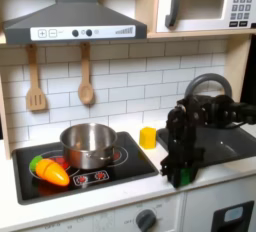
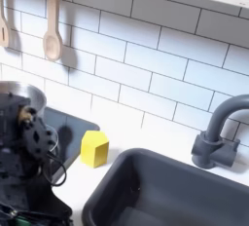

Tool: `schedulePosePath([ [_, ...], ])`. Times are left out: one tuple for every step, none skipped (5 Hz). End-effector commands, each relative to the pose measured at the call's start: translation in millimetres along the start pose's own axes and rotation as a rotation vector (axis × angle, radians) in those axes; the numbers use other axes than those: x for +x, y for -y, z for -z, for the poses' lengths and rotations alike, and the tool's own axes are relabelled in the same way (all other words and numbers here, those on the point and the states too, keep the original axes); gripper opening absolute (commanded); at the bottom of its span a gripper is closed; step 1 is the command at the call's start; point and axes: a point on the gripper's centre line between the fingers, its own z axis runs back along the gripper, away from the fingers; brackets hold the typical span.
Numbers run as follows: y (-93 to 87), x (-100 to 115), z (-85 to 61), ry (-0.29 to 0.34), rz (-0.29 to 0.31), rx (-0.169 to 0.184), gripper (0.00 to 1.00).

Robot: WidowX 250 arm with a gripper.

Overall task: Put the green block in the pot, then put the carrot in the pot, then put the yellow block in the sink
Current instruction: 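Put the green block in the pot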

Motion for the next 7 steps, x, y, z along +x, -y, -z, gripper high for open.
schedulePosePath([
  [-14.2,9.6,-51.6,0.085,-0.044,-0.024,0.00],
  [-26.7,17.9,-75.8,0.116,-0.078,-0.028,0.00],
  [-45.0,23.9,-90.5,0.134,-0.113,-0.030,0.00],
  [-56.4,29.1,-86.9,0.112,-0.144,-0.028,0.00],
  [-69.4,36.8,-83.7,0.091,-0.164,-0.034,0.00],
  [-84.1,51.0,-88.0,0.095,-0.198,-0.047,0.00],
  [-97.3,66.5,-98.3,0.114,-0.218,-0.054,0.00],
])
